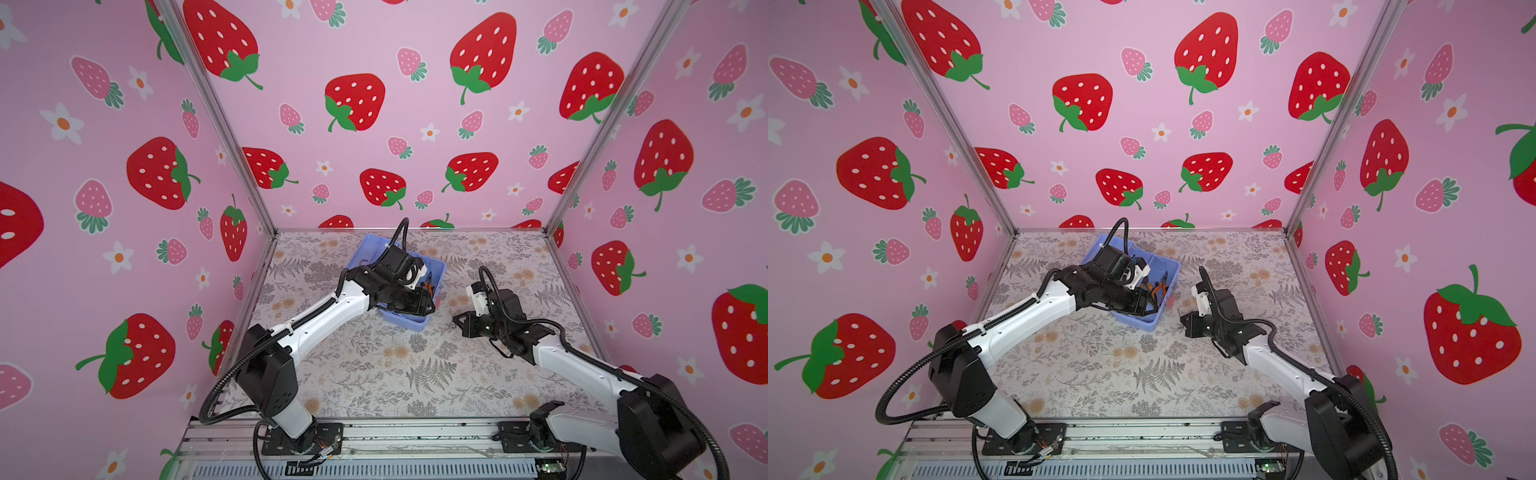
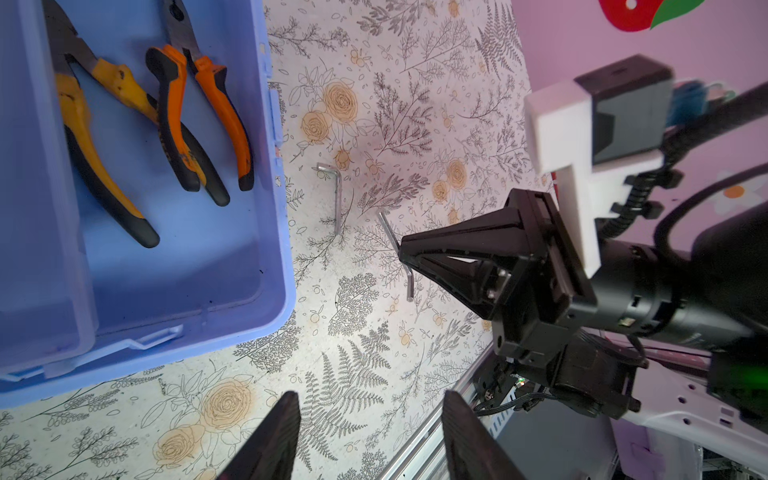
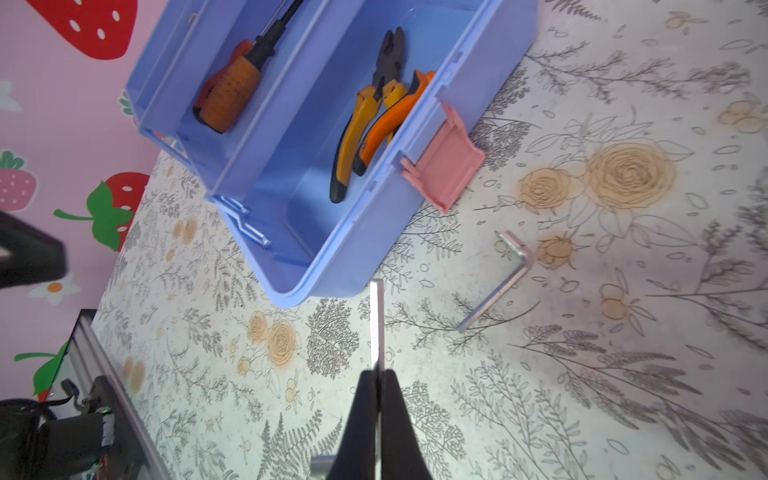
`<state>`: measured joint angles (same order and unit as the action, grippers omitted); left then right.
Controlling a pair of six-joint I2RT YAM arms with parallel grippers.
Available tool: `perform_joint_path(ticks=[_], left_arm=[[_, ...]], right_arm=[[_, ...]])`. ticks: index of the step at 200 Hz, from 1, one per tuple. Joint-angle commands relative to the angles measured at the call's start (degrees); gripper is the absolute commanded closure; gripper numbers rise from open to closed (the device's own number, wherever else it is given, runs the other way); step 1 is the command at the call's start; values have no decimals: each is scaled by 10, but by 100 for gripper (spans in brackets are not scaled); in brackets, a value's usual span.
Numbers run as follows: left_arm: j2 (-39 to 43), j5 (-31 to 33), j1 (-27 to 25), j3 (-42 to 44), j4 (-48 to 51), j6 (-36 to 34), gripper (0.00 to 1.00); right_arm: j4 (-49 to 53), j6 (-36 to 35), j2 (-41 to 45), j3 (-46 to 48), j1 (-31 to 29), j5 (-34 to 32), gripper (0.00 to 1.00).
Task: Pack the tool kit
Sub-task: 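Lift silver hex key with right gripper toward the left gripper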
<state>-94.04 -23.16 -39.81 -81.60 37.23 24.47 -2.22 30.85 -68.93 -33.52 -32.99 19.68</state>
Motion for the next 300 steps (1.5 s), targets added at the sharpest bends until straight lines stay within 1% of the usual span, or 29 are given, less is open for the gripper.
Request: perform_joint_path(ticks=[1, 17, 79, 102, 140, 163, 184, 197, 242, 257, 273, 289, 300], left_arm=[[-16, -23, -3, -13, -9, 12, 41], [-23, -31, -4, -10, -13, 17, 40], [-34, -29, -5, -9, -13, 23, 40], [-36, -30, -5, -8, -15, 25, 48], [-35, -22, -5, -8, -11, 26, 50], [-31, -4, -5, -9, -6, 26, 50], [-23, 18, -5, -8, -1, 25, 45], [-17, 28, -5, -6, -1, 26, 43], [-6, 40, -5, 1, -7, 26, 42], [-6, 40, -5, 0, -5, 26, 42], [-9, 44, -4, -2, 0, 28, 42], [-13, 51, -2, -11, 14, 26, 42], [-14, 50, 0, -15, 18, 23, 44]], right_arm=[[-47, 20, 10, 3, -21, 36, 100], [-61, 28, 4, -5, -40, 37, 100], [-98, 46, -34, -32, -106, 24, 100], [-121, 58, -42, -36, -117, 24, 100], [-138, 67, -41, -43, -122, 13, 100], [-136, 66, -33, -42, -122, 6, 100], [-131, 66, -25, -39, -122, -2, 100], [-125, 64, -22, -38, -122, -6, 100], [-117, 63, -19, -34, -123, -10, 100], [-103, 59, -18, -36, -123, -23, 100], [-56, 45, -23, -47, -127, -59, 100], [-19, 32, -30, -52, -144, -92, 100], [3, 27, -35, -52, -159, -118, 100]])
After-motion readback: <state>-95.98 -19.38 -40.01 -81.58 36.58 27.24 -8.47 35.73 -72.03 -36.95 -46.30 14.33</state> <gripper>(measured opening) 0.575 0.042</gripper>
